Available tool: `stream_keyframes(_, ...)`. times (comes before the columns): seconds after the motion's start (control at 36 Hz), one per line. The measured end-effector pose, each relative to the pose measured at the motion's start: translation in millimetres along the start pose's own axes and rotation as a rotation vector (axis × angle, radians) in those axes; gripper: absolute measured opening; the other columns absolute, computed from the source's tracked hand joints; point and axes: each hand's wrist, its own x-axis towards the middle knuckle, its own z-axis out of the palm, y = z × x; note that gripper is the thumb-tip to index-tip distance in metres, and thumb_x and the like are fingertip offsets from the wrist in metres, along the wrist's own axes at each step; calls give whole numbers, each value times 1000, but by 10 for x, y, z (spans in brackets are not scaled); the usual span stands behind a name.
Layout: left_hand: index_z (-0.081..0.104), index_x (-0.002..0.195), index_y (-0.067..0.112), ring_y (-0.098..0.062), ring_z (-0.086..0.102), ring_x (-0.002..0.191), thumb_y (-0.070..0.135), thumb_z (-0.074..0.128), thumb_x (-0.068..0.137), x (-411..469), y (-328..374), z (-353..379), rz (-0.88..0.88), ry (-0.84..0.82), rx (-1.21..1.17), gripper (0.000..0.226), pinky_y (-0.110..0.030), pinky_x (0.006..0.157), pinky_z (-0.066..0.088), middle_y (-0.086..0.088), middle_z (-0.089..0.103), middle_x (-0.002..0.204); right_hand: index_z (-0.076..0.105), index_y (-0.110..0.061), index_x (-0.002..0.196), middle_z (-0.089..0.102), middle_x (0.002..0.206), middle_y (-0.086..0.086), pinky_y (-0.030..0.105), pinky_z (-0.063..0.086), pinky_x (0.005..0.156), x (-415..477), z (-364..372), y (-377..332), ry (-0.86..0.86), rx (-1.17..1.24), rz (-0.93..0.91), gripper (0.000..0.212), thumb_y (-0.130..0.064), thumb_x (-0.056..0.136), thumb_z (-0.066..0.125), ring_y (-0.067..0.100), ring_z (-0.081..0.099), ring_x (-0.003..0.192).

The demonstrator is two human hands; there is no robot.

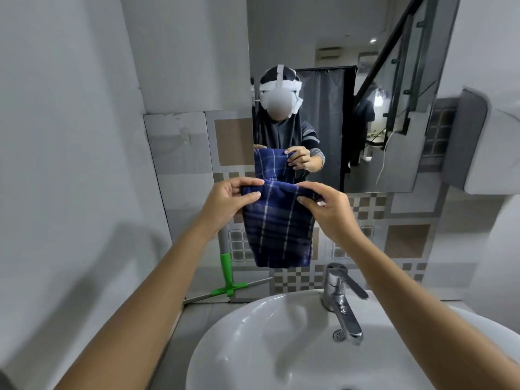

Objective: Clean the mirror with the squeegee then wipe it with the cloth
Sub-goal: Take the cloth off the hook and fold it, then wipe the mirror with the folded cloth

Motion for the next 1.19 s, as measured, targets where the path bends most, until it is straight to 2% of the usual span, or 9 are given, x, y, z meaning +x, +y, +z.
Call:
stream_keyframes(0.17, 66, 103, 13, -16, 68, 80, 0, 68, 78, 24, -205, 78, -48, 9, -110, 28, -26, 64, 58, -9, 69, 96, 67, -15, 108, 67, 101, 0, 17, 47, 79, 34, -141, 73, -12, -66, 21, 25, -4, 87, 60, 15, 61, 96)
stream_keyframes(0.36, 67, 100, 19, -11, 69, 82, 2, 70, 76, 169, -239, 321, -23, 2, -132, 30, -21, 66, 56, -1, 71, 93, 69, -15, 106, 70, 102, 3, 41, 54, 87, 102, -419, 159, 2, -101, 47, 23, -5, 86, 61, 19, 63, 99)
stream_keyframes(0.5, 67, 101, 18, -8, 68, 84, 2, 70, 77, 478, -11, 467, 73, 74, -113, 29, -19, 69, 54, 0, 70, 96, 71, -18, 101, 71, 93, 5, 43, 56, 81, 402, -624, 107, 80, -103, 14, 22, -8, 83, 66, 28, 65, 87)
stream_keyframes(0.58, 66, 104, 20, -8, 67, 89, 5, 71, 76, 770, 268, 480, 165, 131, -39, 32, -21, 76, 55, 2, 69, 100, 71, -16, 99, 71, 91, 1, 32, 55, 83, 742, -766, -12, 109, -100, -61, 21, -6, 81, 68, 22, 66, 86)
stream_keyframes(0.69, 62, 112, 22, -1, 64, 92, 10, 68, 81, 1204, 732, 412, 291, 133, 65, 34, -19, 83, 53, 5, 67, 107, 70, -13, 99, 68, 96, -7, 5, 46, 77, 1321, -957, -281, 168, -94, -198, 22, -2, 81, 67, 9, 62, 88)
stream_keyframes(0.89, 48, 130, 21, 19, 55, 89, 13, 62, 86, 1949, 1591, 166, 508, 158, 268, 46, -1, 75, 42, 15, 58, 107, 71, -16, 99, 67, 89, -9, 1, 43, 71, 2387, -1188, -926, 310, -104, -384, 18, -8, 83, 66, -3, 59, 79)
stream_keyframes(0.94, 48, 130, 19, 14, 54, 95, 13, 62, 86, 2153, 1832, 67, 563, 207, 333, 47, -2, 79, 41, 11, 58, 112, 71, -14, 98, 68, 89, -8, 1, 43, 72, 2693, -1220, -1142, 334, -111, -424, 17, -8, 83, 66, 0, 59, 79)
stream_keyframes(1.03, 48, 129, 17, -7, 52, 111, 14, 62, 86, 2477, 2138, -84, 646, 289, 409, 46, -22, 99, 40, 2, 57, 122, 71, -14, 97, 67, 89, -7, -2, 40, 71, 3108, -1244, -1413, 382, -116, -461, 17, -8, 83, 65, 6, 59, 82)
stream_keyframes(1.19, 46, 130, 11, -15, 49, 115, 9, 57, 88, 3007, 2520, -209, 756, 408, 530, 44, -24, 99, 37, -6, 54, 125, 70, -15, 98, 64, 89, -6, 4, 37, 65, 3569, -1231, -1725, 452, -123, -481, 18, -7, 85, 61, 8, 57, 82)
